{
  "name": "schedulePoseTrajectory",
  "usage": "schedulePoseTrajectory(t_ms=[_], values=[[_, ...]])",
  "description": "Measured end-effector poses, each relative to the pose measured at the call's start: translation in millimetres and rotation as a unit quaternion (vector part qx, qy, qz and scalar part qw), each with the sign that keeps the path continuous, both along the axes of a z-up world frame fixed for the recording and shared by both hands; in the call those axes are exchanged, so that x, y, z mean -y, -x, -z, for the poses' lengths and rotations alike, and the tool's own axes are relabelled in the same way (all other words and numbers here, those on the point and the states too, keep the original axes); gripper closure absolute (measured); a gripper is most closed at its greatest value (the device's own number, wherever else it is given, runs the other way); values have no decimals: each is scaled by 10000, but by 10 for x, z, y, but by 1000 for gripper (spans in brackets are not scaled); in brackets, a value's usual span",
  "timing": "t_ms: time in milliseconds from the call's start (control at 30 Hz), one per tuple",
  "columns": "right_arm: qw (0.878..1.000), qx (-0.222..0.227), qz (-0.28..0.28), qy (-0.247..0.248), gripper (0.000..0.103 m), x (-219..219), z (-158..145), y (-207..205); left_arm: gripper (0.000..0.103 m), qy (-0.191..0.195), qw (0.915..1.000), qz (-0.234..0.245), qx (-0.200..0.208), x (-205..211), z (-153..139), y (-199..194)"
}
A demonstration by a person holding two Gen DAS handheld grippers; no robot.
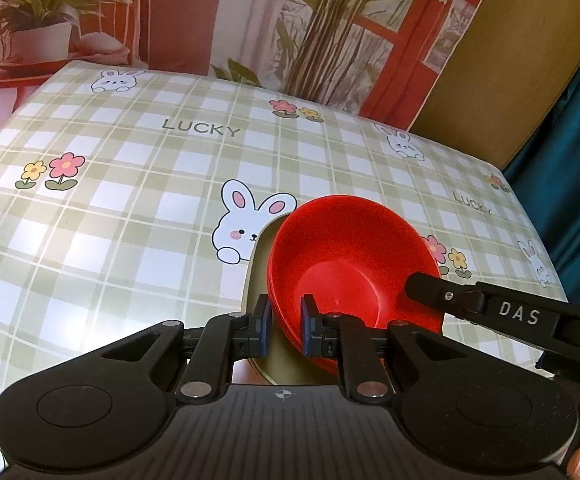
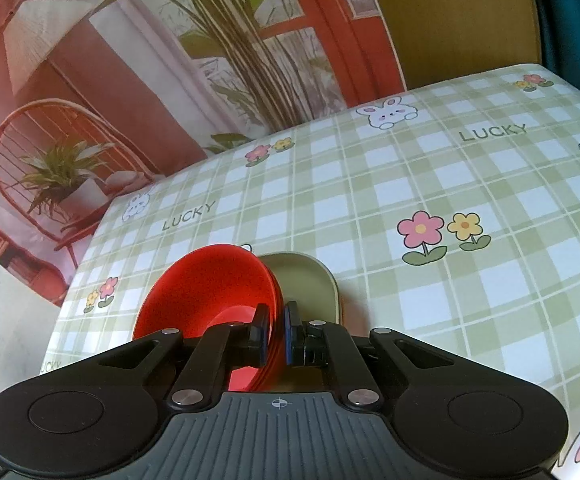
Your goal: Organize plates and bowls
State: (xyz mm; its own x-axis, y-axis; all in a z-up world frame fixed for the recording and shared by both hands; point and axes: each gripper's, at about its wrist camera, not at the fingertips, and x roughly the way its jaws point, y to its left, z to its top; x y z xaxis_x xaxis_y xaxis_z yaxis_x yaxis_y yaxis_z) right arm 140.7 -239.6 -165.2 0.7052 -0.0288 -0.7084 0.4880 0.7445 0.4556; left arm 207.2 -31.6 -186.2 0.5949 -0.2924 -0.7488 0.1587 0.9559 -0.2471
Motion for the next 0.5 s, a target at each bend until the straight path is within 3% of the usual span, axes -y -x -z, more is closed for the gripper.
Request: schedulePoseTrajectory(t_ms=[500], values=[[9999, -154, 18, 43, 93, 8, 47, -13, 86, 32, 10000, 16, 45, -35, -5, 6]])
